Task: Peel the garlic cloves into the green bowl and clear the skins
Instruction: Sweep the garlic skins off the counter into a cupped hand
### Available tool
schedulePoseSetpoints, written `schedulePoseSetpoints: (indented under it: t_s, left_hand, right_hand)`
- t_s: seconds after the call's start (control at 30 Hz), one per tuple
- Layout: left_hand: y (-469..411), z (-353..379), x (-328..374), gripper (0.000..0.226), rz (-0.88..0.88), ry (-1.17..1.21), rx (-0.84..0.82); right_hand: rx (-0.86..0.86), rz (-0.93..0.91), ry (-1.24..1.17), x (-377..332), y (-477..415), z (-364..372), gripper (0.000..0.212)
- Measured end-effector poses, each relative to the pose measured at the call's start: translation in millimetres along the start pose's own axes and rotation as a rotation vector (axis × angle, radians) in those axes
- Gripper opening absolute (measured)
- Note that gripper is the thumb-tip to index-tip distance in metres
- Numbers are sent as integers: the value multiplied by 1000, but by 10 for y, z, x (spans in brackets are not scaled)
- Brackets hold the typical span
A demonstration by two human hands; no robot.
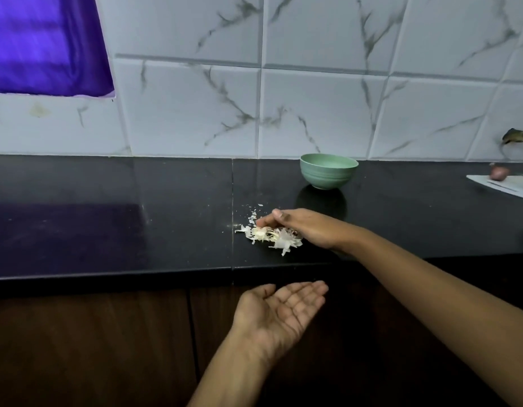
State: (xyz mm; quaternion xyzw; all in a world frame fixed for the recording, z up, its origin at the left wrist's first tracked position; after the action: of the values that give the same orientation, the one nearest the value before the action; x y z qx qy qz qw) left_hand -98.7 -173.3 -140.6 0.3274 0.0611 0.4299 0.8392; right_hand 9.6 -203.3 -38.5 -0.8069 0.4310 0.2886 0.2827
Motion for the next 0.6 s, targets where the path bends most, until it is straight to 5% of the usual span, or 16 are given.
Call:
schedulePoseSetpoints:
  t_s: [0.27,0.6]
  left_hand:
    - [28,40,25,62,-26,51,-3]
    - [89,91,130,36,120,30,-31]
  right_hand:
    - [57,-18,-28,-187,313,124,46]
    - [205,-152,-177,-417,734,254,35]
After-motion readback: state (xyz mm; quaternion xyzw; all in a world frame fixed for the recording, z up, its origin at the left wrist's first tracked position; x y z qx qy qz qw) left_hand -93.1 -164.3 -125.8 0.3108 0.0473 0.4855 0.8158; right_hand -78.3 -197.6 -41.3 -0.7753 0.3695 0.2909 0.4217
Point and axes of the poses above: each hand's wrist, its own y-axis away from the middle knuckle, its own z-axis out of the palm, x = y × z, the point moved 8 cm from there along -y, towards the middle knuckle, and after that the axes turned 13 degrees about x, right-handed, at the moved point
